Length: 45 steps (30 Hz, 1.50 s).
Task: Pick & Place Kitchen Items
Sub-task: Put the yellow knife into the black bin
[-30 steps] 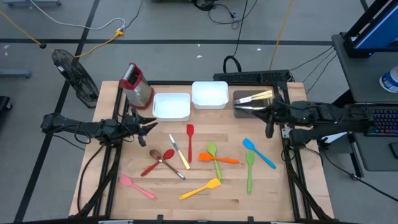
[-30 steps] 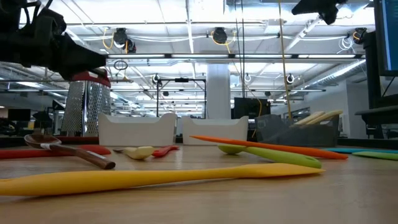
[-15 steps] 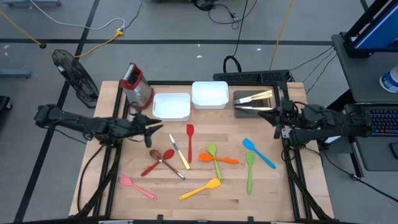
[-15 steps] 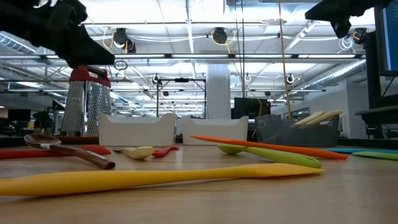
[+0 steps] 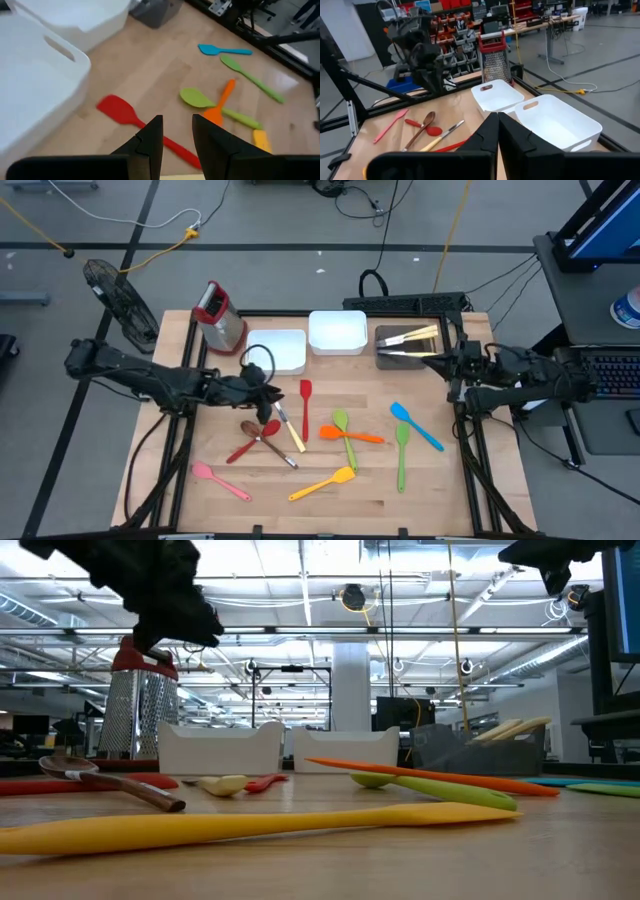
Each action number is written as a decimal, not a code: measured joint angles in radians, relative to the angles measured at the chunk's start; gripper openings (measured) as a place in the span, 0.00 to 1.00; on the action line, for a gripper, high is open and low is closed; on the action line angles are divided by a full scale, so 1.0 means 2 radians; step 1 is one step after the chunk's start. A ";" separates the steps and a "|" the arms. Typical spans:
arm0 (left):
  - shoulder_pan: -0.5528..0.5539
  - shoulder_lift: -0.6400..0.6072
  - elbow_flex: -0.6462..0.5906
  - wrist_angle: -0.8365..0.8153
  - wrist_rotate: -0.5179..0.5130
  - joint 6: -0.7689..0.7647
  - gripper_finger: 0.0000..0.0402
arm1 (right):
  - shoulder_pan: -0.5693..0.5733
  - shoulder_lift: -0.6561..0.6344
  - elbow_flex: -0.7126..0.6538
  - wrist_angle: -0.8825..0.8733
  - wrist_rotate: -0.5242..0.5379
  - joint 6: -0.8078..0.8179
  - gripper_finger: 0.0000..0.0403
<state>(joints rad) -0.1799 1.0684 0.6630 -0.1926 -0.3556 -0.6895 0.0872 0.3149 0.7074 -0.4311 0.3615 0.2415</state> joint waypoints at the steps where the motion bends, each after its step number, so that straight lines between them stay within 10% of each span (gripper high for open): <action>1: 0.000 0.012 0.010 -0.005 0.004 -0.015 0.26 | 0.000 -0.003 0.000 0.000 -0.001 0.000 0.01; 23: -0.029 0.162 0.066 -0.031 0.106 -0.493 0.26 | 0.000 -0.033 0.000 -0.026 -0.078 -0.012 0.01; 45: -0.039 0.161 0.066 0.019 0.043 -0.431 0.26 | 0.000 -0.033 0.000 -0.034 -0.092 -0.026 0.01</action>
<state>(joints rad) -0.2582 1.3899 0.7956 -0.1555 -0.2697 -1.5510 0.0872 0.2481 0.7078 -0.4989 0.1776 0.1894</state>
